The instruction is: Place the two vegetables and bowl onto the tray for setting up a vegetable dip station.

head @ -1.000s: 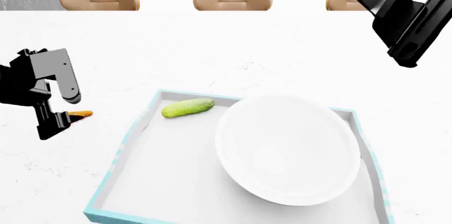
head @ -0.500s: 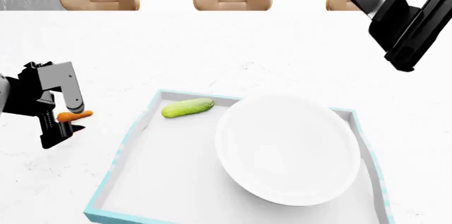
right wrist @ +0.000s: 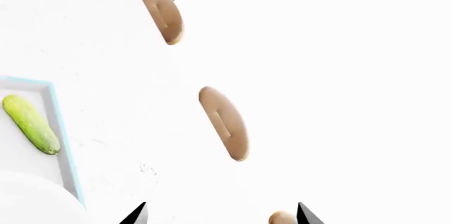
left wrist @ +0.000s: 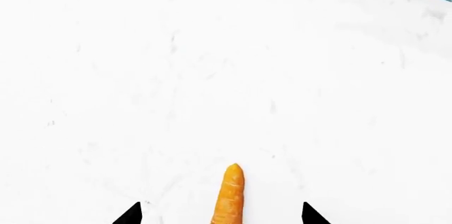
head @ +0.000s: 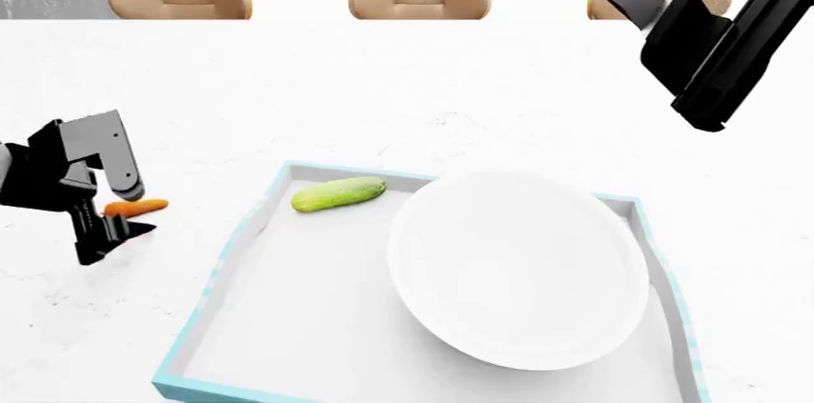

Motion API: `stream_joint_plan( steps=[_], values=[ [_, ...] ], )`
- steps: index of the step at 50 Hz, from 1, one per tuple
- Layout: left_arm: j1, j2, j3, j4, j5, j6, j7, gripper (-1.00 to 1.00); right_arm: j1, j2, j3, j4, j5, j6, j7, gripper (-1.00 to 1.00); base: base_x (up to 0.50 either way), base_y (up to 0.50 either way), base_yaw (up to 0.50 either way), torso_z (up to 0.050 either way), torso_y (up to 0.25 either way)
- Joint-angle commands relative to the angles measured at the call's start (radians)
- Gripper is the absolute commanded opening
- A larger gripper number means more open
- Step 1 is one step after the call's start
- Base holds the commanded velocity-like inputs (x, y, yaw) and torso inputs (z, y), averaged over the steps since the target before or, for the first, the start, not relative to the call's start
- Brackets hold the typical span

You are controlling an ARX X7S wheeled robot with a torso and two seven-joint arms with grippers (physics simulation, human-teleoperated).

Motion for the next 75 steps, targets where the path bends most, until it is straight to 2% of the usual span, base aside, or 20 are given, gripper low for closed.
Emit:
stream_joint_plan(
  steps=[1, 5, 6, 29, 39, 44, 48, 57, 67, 75],
  values=[
    [0.094, 0.039, 0.05, -0.07, -0.007, -0.036, -0.054, 1.0, 0.039, -0.02, -0.032, 0.014, 0.013, 0.018, 0.002, 1.0, 0.0, 0.0, 0.0, 0.0, 0.0],
    [0.109, 0.03, 0.059, -0.07, -0.01, -0.066, -0.041, 1.0, 0.059, -0.031, -0.043, 0.026, 0.013, 0.017, -0.004, 1.0, 0.0, 0.0, 0.0, 0.0, 0.0],
    [0.11, 0.032, 0.051, -0.07, -0.021, -0.082, -0.039, -1.0, 0.067, -0.038, -0.043, 0.035, 0.013, 0.019, -0.005, 1.0, 0.0, 0.0, 0.0, 0.0, 0.0],
    [0.036, 0.021, 0.086, -0.053, -0.004, -0.179, -0.025, -1.0, 0.089, -0.044, -0.058, 0.087, -0.013, -0.087, -0.041, 1.0, 0.0, 0.0, 0.0, 0.0, 0.0],
    [-0.008, -0.051, 0.055, 0.209, -0.008, -0.44, -0.056, -1.0, 0.046, -0.003, -0.037, 0.086, -0.021, -0.156, -0.042, 1.0, 0.0, 0.0, 0.0, 0.0, 0.0],
    [-0.052, -0.103, 0.035, 0.443, -0.006, -0.628, -0.039, -1.0, -0.009, 0.027, 0.001, 0.072, -0.003, -0.193, -0.018, 1.0, 0.0, 0.0, 0.0, 0.0, 0.0],
    [-0.098, -0.114, 0.015, 0.552, -0.01, -0.71, -0.03, -1.0, -0.051, 0.053, 0.034, 0.054, 0.021, -0.215, 0.003, 1.0, 0.0, 0.0, 0.0, 0.0, 0.0],
    [-0.189, -0.095, 0.003, 0.625, -0.01, -0.74, 0.005, -1.0, -0.118, 0.089, 0.075, 0.04, 0.049, -0.262, 0.025, 1.0, 0.0, 0.0, 0.0, 0.0, 0.0],
    [-0.158, -0.107, -0.053, 0.847, -0.087, -0.756, 0.029, -1.0, -0.141, 0.092, 0.049, 0.089, -0.014, -0.362, -0.042, 1.0, 0.0, 0.0, 0.0, 0.0, 0.0],
    [-0.137, -0.119, -0.075, 1.065, -0.116, -0.934, 0.015, -1.0, -0.191, 0.097, 0.022, 0.171, -0.098, -0.527, -0.139, 1.0, 0.0, 0.0, 0.0, 0.0, 0.0]
  ],
)
